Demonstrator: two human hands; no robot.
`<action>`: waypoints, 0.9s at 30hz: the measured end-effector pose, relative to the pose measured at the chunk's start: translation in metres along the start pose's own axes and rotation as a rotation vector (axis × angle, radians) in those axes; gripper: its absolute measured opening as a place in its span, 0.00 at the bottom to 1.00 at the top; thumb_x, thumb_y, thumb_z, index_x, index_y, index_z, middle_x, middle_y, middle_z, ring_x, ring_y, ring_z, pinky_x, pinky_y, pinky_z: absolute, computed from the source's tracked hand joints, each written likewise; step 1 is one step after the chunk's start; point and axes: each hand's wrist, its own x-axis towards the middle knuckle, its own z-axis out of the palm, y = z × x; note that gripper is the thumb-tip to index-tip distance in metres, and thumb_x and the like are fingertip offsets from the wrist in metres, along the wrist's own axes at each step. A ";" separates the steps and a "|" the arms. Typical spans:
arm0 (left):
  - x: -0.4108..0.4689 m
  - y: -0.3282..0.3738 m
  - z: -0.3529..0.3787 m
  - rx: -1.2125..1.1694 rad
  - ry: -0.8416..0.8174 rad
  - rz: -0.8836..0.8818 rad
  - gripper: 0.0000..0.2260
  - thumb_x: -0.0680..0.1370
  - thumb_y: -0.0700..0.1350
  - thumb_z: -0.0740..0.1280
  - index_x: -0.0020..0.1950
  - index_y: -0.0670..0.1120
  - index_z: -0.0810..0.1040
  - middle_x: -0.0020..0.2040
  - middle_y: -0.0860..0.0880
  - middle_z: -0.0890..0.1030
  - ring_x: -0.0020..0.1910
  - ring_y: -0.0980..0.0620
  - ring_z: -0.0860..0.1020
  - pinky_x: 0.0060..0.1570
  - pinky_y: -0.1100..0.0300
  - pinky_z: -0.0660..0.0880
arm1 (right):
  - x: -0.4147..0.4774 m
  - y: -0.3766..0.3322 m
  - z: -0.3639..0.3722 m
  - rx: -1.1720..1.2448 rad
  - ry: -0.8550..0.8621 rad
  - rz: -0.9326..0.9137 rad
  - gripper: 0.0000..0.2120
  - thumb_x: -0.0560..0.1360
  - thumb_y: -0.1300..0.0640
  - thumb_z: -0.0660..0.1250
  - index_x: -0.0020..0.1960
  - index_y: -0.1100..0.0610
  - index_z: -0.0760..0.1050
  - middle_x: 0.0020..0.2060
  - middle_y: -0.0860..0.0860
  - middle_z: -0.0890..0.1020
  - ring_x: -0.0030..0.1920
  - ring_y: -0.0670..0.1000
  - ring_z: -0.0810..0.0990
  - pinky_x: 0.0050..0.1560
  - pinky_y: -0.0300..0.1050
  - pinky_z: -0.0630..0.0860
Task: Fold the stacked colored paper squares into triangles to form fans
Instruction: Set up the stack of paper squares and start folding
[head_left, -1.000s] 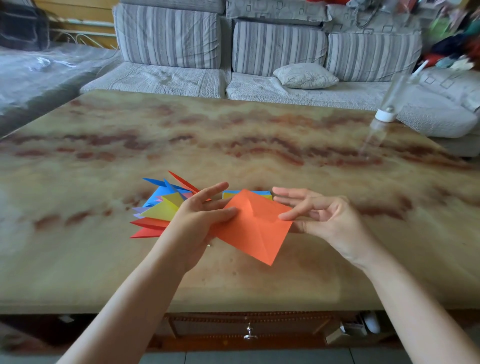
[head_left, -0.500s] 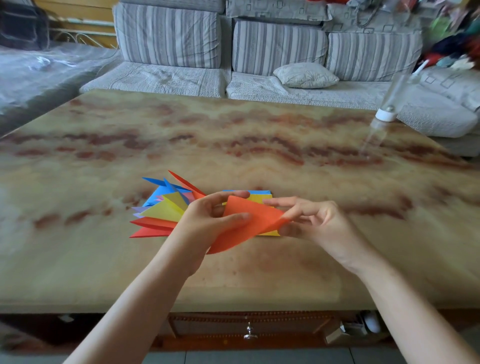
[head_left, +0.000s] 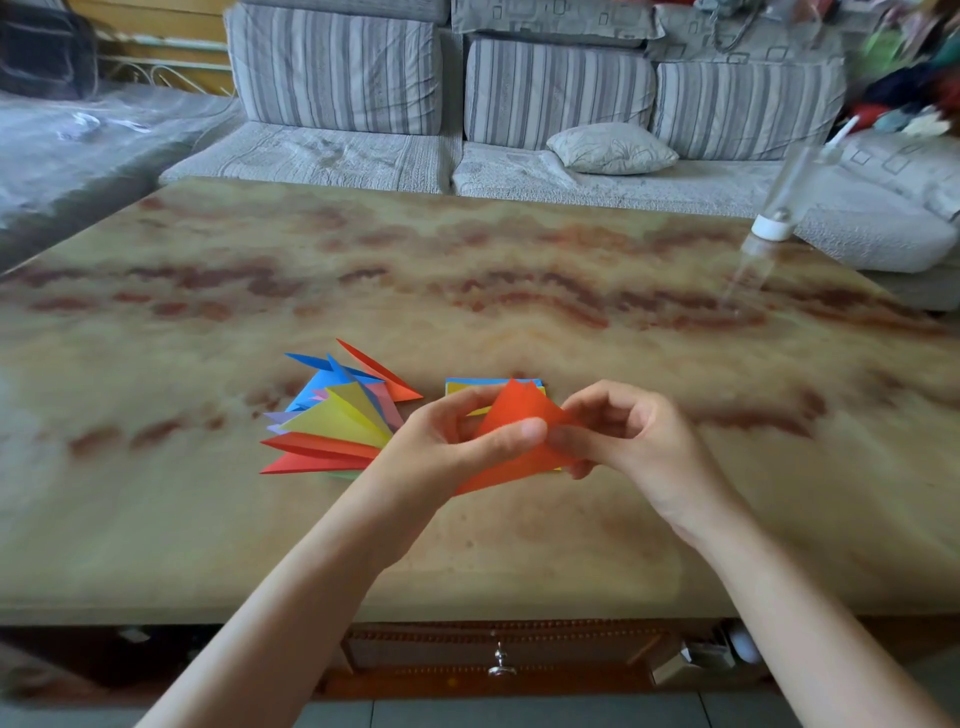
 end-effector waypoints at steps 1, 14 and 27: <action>0.000 0.000 0.001 -0.012 -0.008 0.003 0.21 0.69 0.47 0.75 0.61 0.48 0.77 0.51 0.46 0.85 0.51 0.49 0.82 0.53 0.61 0.76 | 0.000 0.000 0.000 0.001 0.017 -0.001 0.07 0.67 0.67 0.74 0.41 0.59 0.78 0.30 0.52 0.81 0.28 0.52 0.76 0.31 0.41 0.75; 0.001 -0.001 0.000 -0.011 0.053 0.047 0.14 0.78 0.37 0.63 0.62 0.50 0.77 0.52 0.44 0.84 0.51 0.45 0.81 0.53 0.53 0.75 | 0.000 -0.002 0.000 -0.008 0.040 0.026 0.10 0.61 0.58 0.75 0.41 0.57 0.77 0.29 0.49 0.81 0.27 0.50 0.77 0.30 0.39 0.75; 0.002 -0.004 0.009 -0.022 0.224 0.138 0.08 0.74 0.34 0.68 0.48 0.45 0.80 0.38 0.51 0.85 0.36 0.58 0.83 0.34 0.67 0.76 | -0.003 -0.007 0.007 0.225 0.160 0.121 0.16 0.61 0.56 0.74 0.47 0.59 0.78 0.34 0.51 0.83 0.32 0.50 0.79 0.33 0.41 0.79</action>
